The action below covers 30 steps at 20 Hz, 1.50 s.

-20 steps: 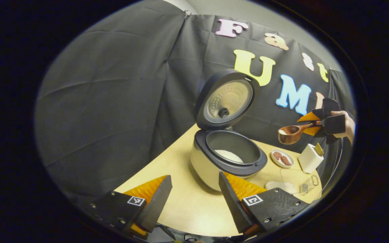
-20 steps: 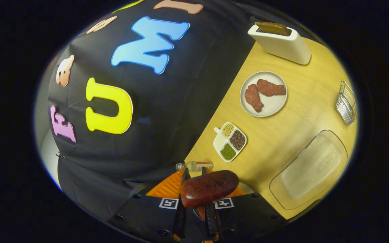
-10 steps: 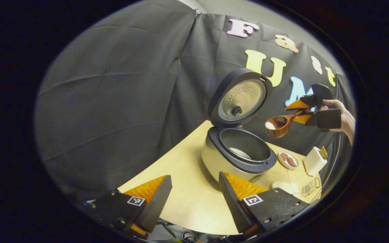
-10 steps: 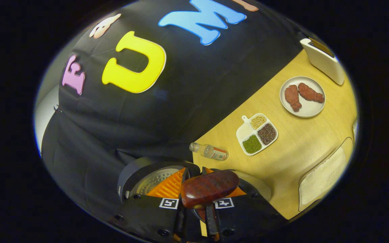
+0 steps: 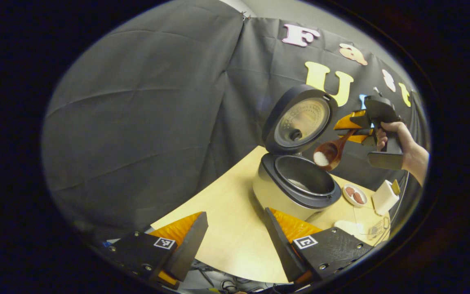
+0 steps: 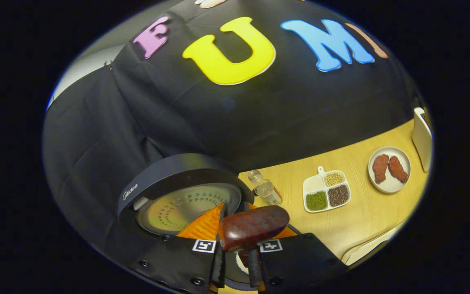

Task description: Close the left gripper, press the button to open the rice cooker; take a wooden spoon from the chopstick holder with the right hand, scoop a spoonful of rice and pour it into the rice cooker, then put the wooden spoon back into the chopstick holder.

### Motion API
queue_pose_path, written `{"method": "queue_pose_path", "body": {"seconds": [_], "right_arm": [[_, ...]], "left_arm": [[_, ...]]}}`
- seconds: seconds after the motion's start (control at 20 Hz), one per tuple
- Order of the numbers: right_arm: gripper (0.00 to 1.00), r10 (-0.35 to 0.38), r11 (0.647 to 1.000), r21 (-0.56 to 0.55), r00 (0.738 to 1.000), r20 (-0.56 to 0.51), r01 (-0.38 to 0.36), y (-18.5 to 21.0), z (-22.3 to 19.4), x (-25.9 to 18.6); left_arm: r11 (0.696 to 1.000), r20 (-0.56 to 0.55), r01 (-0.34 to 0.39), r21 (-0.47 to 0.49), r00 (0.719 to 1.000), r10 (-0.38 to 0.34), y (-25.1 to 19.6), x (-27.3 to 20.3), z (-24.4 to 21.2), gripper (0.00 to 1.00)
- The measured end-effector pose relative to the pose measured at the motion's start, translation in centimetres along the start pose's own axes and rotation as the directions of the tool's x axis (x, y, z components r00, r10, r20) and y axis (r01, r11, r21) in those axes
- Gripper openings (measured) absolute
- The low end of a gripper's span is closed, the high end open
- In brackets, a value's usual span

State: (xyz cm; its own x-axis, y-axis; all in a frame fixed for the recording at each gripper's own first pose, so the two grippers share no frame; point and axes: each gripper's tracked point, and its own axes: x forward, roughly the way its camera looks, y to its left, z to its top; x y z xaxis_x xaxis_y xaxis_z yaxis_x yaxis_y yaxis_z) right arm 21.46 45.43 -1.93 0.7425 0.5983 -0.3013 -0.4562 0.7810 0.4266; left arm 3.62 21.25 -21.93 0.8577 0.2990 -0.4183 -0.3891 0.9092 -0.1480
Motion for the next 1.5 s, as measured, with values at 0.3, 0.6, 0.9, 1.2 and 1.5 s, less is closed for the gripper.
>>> {"method": "queue_pose_path", "body": {"seconds": [0.3, 0.6, 0.9, 1.2, 1.5], "right_arm": [[0.2, 0.04, 0.956, -0.292, 0.999, 0.018, -0.033, 2.3, -1.3, 0.8], [0.24, 0.066, 0.89, -0.454, 0.998, 0.013, -0.053, 2.8, -2.3, 0.9], [0.24, 0.146, 0.79, -0.604, 0.989, 0.022, -0.103, 4.5, -2.7, -0.4], [0.24, 0.153, 0.722, -0.685, 0.988, 0.015, -0.102, 4.7, -3.7, -1.9], [0.24, 0.151, 0.816, -0.571, 0.986, 0.072, -0.084, 4.2, 0.1, -7.1]], "left_arm": [[0.999, -0.004, -0.032, -0.04, 0.999, 0.032, 0.8, 0.8, 0.4, 0.89], [0.995, 0.014, -0.082, -0.056, 0.996, 0.082, 2.6, 1.2, 1.1, 0.89], [0.993, 0.002, -0.095, -0.074, 0.995, 0.096, 3.5, 1.0, 0.9, 0.89], [0.999, 0.023, -0.04, -0.016, 0.999, 0.041, 1.4, 1.0, 1.6, 0.89], [0.995, 0.016, 0.054, 0.083, 0.998, -0.055, -2.6, 0.5, 2.1, 0.89]]}}
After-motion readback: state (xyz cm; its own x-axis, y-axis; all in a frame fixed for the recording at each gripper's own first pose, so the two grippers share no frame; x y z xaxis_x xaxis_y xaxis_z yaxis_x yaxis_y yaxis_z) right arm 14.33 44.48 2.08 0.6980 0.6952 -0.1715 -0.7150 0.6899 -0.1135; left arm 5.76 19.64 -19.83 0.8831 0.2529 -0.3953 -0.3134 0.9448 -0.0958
